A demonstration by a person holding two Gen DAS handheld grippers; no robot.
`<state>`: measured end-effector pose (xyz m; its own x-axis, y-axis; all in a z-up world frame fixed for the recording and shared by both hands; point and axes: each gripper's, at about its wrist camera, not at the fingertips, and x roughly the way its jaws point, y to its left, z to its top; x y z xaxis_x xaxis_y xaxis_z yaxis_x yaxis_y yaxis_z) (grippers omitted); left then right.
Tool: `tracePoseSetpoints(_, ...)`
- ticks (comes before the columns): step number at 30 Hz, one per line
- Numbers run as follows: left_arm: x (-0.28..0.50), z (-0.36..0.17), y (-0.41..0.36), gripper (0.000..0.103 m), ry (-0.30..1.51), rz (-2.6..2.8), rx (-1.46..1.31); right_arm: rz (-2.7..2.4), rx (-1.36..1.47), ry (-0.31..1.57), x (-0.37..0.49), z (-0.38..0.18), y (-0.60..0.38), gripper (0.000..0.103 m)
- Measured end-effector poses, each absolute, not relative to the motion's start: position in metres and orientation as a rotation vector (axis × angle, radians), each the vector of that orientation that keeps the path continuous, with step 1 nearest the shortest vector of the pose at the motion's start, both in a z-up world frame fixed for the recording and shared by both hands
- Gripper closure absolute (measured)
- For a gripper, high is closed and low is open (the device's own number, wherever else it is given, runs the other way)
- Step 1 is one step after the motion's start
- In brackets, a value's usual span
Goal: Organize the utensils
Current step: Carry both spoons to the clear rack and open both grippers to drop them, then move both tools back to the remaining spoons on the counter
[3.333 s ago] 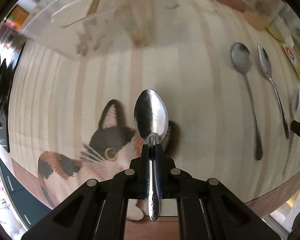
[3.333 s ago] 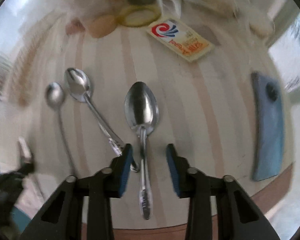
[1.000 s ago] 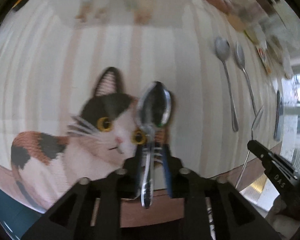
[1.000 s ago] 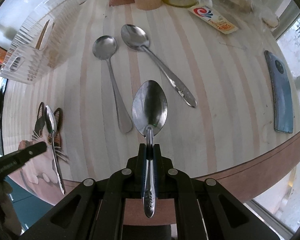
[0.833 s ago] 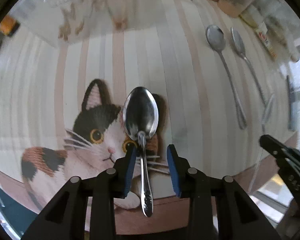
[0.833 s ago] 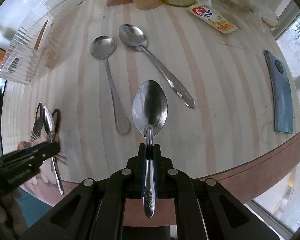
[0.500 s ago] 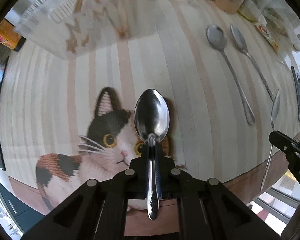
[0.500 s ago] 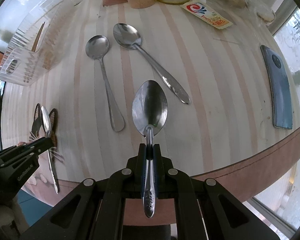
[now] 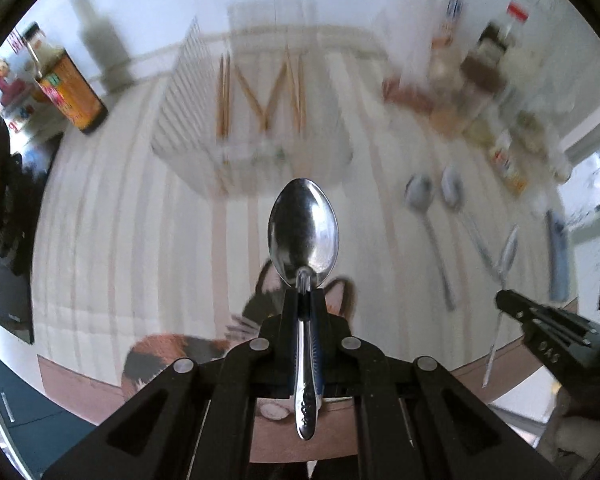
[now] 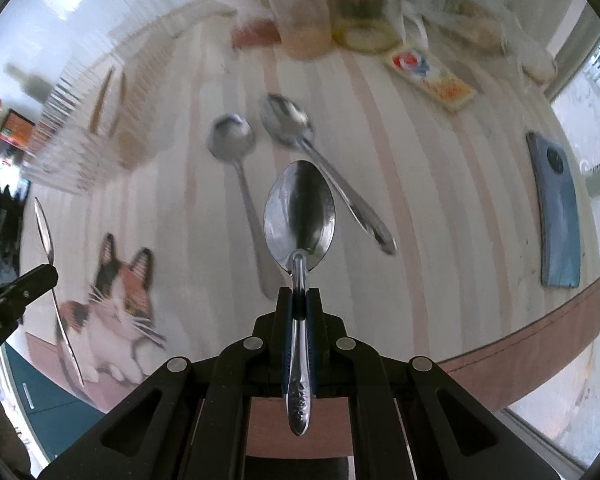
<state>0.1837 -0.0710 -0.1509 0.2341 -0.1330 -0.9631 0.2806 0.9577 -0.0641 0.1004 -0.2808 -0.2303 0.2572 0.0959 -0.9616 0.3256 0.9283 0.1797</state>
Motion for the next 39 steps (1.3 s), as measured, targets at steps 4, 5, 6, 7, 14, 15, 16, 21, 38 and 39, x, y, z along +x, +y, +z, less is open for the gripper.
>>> tracePoseSetpoints(4, 0.204, -0.109, -0.069, 0.099, 1.210, -0.304, 0.089, -0.121, 0.392, 1.237, 0.124, -0.190, -0.280, 0.096)
tracePoseSetpoints(5, 0.208, -0.104, -0.069, 0.099, 1.195, -0.311, 0.085, -0.111, 0.389, 1.220, 0.129, -0.180, -0.279, 0.096)
tracePoseSetpoints(6, 0.216, -0.091, -0.070, 0.099, 1.168, -0.313, 0.078, -0.098, 0.387, 1.192, 0.139, -0.166, -0.277, 0.096)
tracePoseSetpoints(7, 0.228, -0.089, -0.078, 0.099, 1.154, -0.310, 0.075, -0.088, 0.383, 1.170, 0.148, -0.156, -0.274, 0.096)
tracePoseSetpoints(14, 0.294, -0.062, -0.067, 0.099, 1.100, -0.282, 0.065, -0.010, 0.377, 1.086, 0.239, -0.109, -0.253, 0.096)
tracePoseSetpoints(15, 0.308, -0.065, -0.065, 0.099, 1.109, -0.278, 0.063, 0.000, 0.380, 1.088, 0.250, -0.108, -0.250, 0.096)
tracePoseSetpoints(16, 0.316, -0.068, -0.064, 0.099, 1.120, -0.278, 0.064, 0.017, 0.385, 1.095, 0.264, -0.108, -0.244, 0.096)
tracePoseSetpoints(21, 0.368, -0.098, -0.049, 0.099, 1.219, -0.246, 0.029, 0.076, 0.405, 1.155, 0.330, -0.122, -0.219, 0.096)
tracePoseSetpoints(38, 0.400, -0.135, -0.020, 0.092, 1.332, -0.140, 0.052, 0.121, 0.377, 1.334, 0.383, -0.183, -0.185, 0.068)
tracePoseSetpoints(39, 0.396, -0.132, -0.017, 0.088, 1.311, -0.121, 0.063, 0.115, 0.374, 1.326, 0.380, -0.181, -0.188, 0.068)
